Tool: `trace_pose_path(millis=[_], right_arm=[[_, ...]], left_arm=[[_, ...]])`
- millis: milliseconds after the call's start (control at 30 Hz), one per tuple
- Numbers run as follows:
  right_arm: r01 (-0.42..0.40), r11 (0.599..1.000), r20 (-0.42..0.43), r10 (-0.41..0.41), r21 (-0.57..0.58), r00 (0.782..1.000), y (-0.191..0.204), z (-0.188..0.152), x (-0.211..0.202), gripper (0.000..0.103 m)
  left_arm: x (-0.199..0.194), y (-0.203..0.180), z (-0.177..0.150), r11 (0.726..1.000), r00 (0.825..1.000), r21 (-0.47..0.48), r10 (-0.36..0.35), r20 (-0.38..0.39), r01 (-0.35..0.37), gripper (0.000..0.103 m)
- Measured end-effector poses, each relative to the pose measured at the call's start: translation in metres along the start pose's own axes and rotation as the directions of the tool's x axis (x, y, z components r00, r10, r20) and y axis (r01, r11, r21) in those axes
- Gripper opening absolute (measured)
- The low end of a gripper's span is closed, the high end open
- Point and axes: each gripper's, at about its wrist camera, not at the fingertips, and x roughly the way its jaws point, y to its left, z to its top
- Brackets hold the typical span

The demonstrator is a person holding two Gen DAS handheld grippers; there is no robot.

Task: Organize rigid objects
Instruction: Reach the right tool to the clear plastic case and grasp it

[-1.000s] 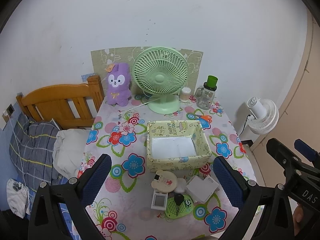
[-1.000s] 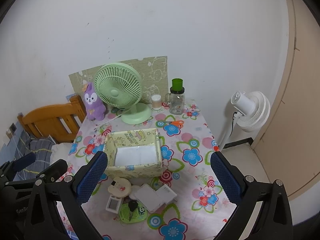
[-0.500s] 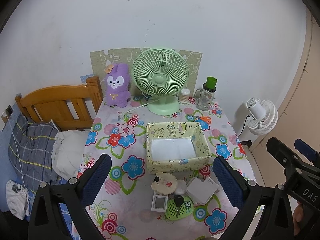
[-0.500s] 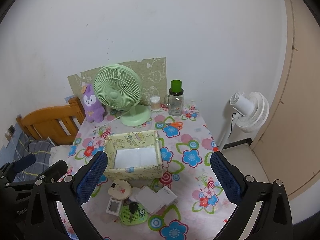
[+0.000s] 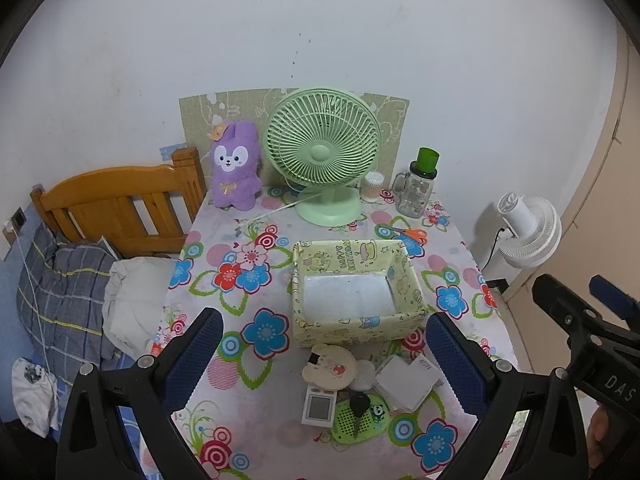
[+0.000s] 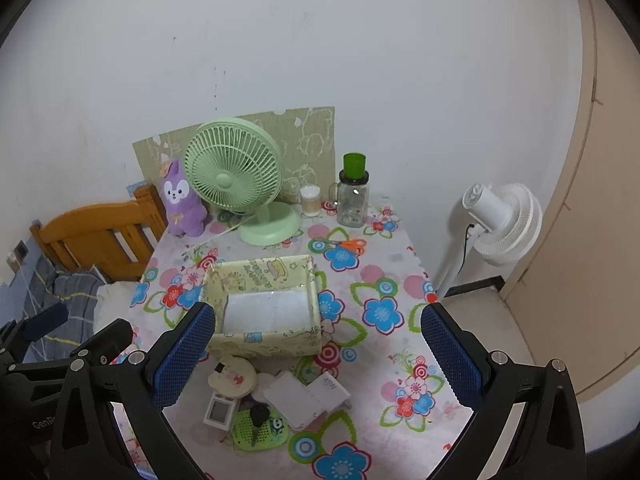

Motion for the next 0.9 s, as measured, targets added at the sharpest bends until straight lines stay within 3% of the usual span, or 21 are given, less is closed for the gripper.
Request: trace_pose_path(millis=[900], right_arm=[[-0.049, 0.998, -0.131, 0.045, -0.030, 0.990, -0.009, -0.040, 0.081, 0.103]], left_arm=[[0.082, 0.002, -0.033, 0.999, 0.991, 0.024, -0.023, -0.129, 0.027, 0.102]])
